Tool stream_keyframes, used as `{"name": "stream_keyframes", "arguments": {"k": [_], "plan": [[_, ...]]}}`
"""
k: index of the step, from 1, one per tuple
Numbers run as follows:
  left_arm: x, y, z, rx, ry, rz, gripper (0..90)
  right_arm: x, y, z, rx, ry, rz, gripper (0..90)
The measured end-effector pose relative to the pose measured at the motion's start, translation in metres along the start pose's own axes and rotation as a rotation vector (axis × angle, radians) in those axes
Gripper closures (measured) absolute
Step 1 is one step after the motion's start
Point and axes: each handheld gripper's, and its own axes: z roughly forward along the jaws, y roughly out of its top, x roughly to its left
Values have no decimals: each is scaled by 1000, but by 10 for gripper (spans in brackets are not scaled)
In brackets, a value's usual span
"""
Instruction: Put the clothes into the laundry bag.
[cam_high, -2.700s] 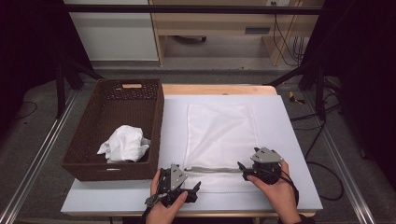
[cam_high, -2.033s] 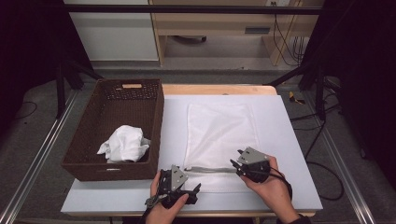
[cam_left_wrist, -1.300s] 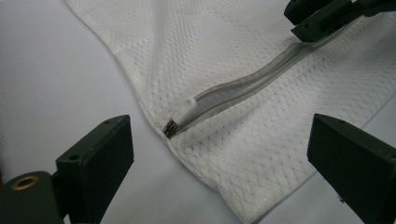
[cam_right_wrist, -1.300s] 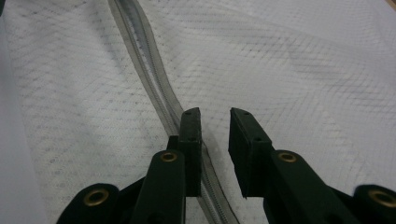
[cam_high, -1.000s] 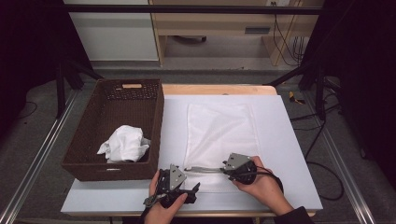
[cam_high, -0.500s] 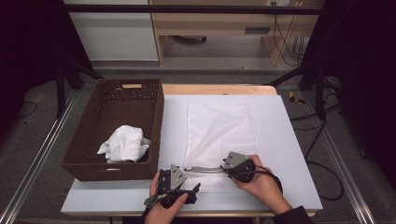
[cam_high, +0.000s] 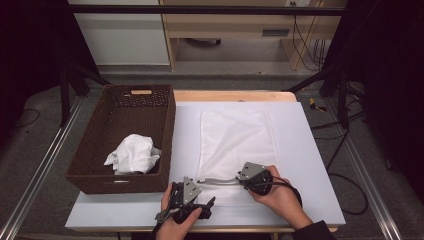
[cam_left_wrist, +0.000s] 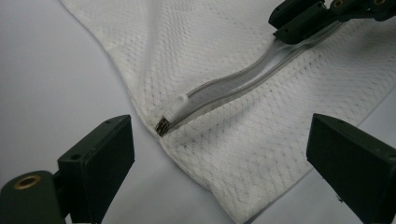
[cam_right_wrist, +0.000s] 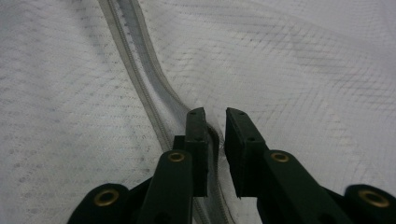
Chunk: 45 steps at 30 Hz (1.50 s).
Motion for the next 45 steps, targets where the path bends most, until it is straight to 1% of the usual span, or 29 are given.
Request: {"name": "stream_keyframes", "arguments": {"k": [1,2,5,7,12,14,16,21,23,26,27,28,30,33,36,42,43,44,45], "plan": [[0,0,0,-1,0,0,80,0,0,0,2,4,5,836],[-1,0,0,-2,0,1,80,0,0,0,2,4,5,836],[-1,0,0,-2,-2,-2,80,-1,0,0,0,12,0,882],[0,0,0,-1,-3,-3,81,-1,0,0,0,9,13,891],[-1,0,0,-1,-5,-2,81,-1,1,-2,-3,5,12,895],[-1,0,1,-1,-4,-2,81,-1,2,-3,-20,-8,21,895],[-1,-1,1,0,-4,-1,81,-2,3,-4,-21,-10,14,896],[-1,0,0,-2,-3,-3,81,-3,5,-8,-47,-29,31,897],[-1,0,0,-4,-3,-4,81,-4,6,-9,-55,-37,26,897],[-1,0,0,-5,-1,-5,81,-4,7,-11,-62,-40,34,897],[0,0,0,-6,-2,-6,81,-5,9,-12,-70,-51,37,897],[0,0,-1,-7,-2,-6,81,-5,9,-12,-70,-51,37,897],[0,1,-2,-11,3,-5,81,-6,10,-13,-78,-54,40,898],[0,2,-4,-20,3,-5,81,-10,16,-17,-101,-64,56,898],[1,2,-5,-22,8,-11,80,-11,20,-19,-114,-71,56,898],[2,4,-7,-24,12,-12,80,-13,25,-21,-123,-79,54,898],[3,4,-8,-20,14,-7,81,-15,28,-23,-134,-92,54,898],[3,4,-8,-20,14,-7,81,-15,28,-23,-134,-92,54,898],[3,4,-9,-25,13,-12,81,-16,30,-26,-142,-102,55,899]]}}
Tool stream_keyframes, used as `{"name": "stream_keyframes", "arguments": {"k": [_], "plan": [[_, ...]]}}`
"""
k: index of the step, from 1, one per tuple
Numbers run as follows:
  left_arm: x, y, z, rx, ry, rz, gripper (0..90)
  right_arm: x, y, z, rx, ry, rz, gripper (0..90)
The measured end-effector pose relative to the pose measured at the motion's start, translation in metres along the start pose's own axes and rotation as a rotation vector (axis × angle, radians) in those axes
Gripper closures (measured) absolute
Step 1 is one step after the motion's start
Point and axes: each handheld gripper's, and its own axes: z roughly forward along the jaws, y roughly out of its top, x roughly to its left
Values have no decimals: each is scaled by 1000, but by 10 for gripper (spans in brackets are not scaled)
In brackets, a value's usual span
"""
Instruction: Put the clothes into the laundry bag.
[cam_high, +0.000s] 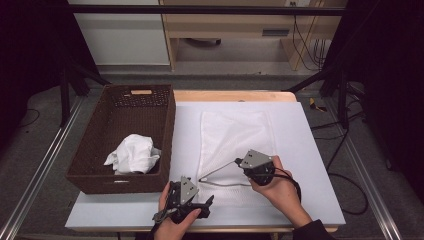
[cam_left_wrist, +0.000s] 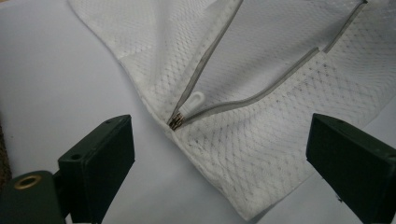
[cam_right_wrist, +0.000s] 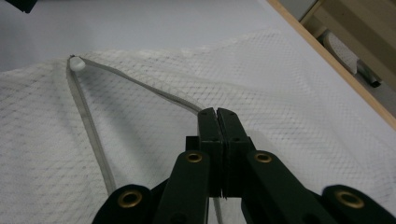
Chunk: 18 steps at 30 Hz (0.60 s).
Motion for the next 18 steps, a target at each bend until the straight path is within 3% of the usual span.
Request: {"name": "stream_keyframes", "arguments": {"k": [12,18], "plan": [[0,4,-8,-18,-6,-9,90,-10,17,-9,-30,-43,-24,899],[1,6,-12,-21,-9,-8,93,-13,23,-11,-42,-43,-22,898]]}}
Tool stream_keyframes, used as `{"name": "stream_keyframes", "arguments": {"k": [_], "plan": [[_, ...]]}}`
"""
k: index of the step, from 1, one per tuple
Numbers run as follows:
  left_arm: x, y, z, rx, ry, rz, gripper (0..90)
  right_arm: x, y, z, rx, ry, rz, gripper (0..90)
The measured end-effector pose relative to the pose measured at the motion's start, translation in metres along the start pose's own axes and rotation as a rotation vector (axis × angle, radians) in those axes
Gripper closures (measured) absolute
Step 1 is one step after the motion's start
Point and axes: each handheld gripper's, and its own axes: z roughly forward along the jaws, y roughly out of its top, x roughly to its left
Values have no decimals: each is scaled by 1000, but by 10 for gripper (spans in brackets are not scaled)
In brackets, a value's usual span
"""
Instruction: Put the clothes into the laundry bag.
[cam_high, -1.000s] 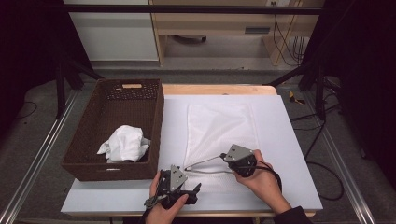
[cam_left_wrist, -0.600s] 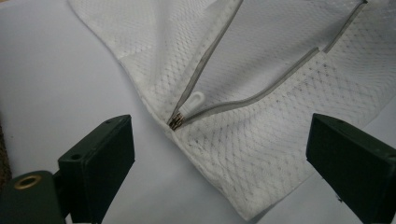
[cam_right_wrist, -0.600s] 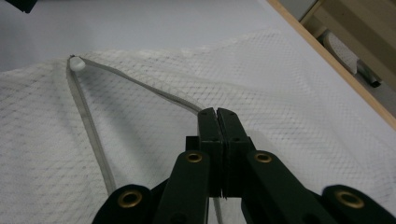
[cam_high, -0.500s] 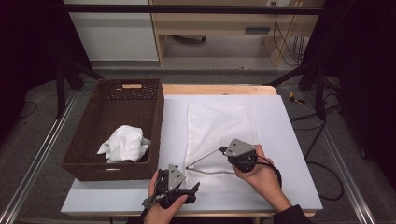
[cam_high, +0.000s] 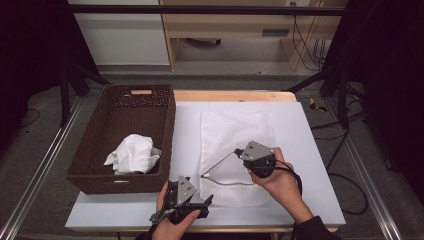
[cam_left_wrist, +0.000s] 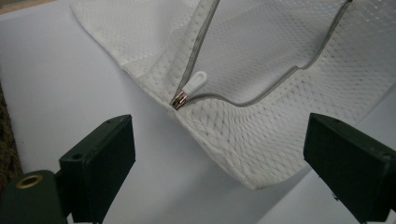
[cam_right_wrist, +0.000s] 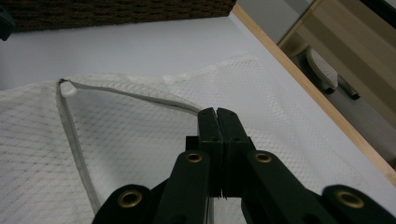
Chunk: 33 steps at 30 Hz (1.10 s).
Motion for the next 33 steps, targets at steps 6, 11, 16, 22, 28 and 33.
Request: {"name": "stream_keyframes", "arguments": {"k": [6,11,16,22,28,33], "plan": [[3,2,-4,-7,2,-9,99,5,5,-1,-10,20,-5,899],[4,4,-6,-9,-7,-8,99,8,7,-3,-15,23,-9,899],[4,27,-30,-35,-42,-4,89,9,0,-3,-11,26,-6,899],[32,68,-64,-12,16,51,64,11,-9,-5,-15,35,-4,898],[102,97,-82,119,153,70,62,10,-14,-7,-26,40,7,898],[153,102,-83,162,236,-2,69,7,-17,-6,-26,39,17,898]]}}
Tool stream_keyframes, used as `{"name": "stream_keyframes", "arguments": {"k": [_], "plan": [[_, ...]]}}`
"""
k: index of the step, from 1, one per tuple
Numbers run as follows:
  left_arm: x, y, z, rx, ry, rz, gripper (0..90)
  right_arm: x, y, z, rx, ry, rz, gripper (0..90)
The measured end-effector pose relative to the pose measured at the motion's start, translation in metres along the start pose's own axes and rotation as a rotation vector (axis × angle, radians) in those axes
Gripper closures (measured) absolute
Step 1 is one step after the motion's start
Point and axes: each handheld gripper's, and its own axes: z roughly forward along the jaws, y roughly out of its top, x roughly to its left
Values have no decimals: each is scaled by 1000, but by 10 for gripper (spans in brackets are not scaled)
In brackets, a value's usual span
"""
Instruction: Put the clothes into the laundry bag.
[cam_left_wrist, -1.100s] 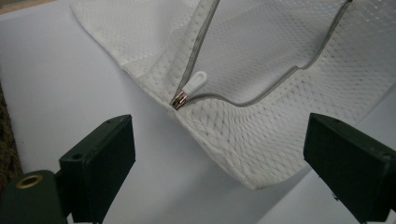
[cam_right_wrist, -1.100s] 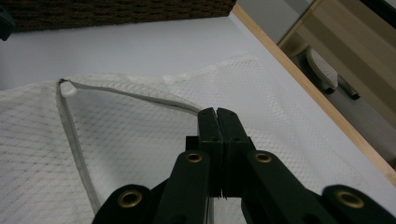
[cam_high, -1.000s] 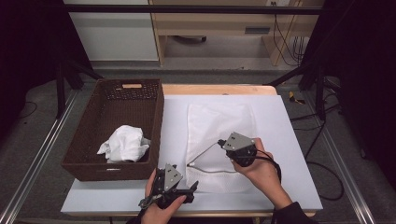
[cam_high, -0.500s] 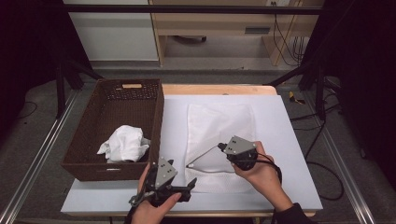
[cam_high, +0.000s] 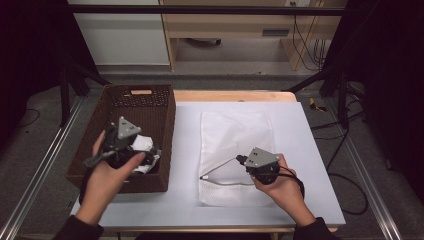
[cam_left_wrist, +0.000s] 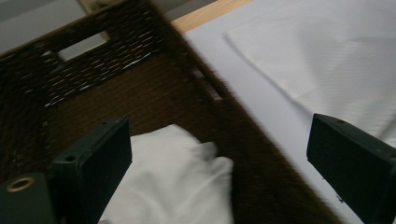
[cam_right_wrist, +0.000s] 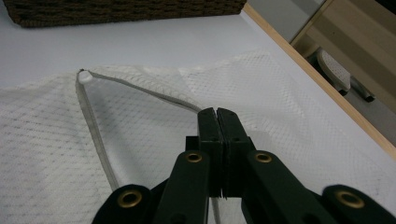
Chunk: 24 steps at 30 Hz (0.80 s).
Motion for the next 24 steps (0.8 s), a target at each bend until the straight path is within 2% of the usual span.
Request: {"name": "stream_keyframes", "arguments": {"k": [1,2,3,4,5,6,7,9,10,11,12,13,18,20,21,24], "plan": [[21,-1,11,48,-3,-36,69,-1,-1,1,0,1,0,898],[21,-1,11,48,-3,-36,69,-1,-1,1,0,1,0,898],[32,-4,24,98,-33,-51,70,-2,-1,2,1,3,5,898],[32,-4,24,98,-33,-51,70,-2,-1,2,1,3,5,898],[35,-7,37,152,-58,-47,69,-1,-1,3,1,5,5,898],[35,-7,37,152,-58,-47,69,-1,-1,3,1,5,5,898],[35,-11,51,209,-63,-40,64,-1,-1,4,3,10,5,898],[32,-13,66,263,-78,-22,59,0,-1,4,3,10,2,898],[32,-13,66,263,-78,-22,59,0,-1,4,3,10,2,898],[32,-13,77,292,-84,-20,51,-1,-2,4,1,10,0,898],[32,-13,77,292,-84,-20,49,-1,-2,4,1,10,0,898],[32,-14,86,322,-90,-20,49,-2,-2,3,0,11,4,898],[36,-15,96,328,-89,-9,61,-4,-4,3,2,12,6,898],[37,-15,98,330,-87,19,65,-4,-4,3,3,13,9,898],[39,-16,101,355,-96,36,64,-4,-4,4,4,15,9,898],[42,-18,105,379,-104,45,57,-3,-3,5,7,19,8,898]]}}
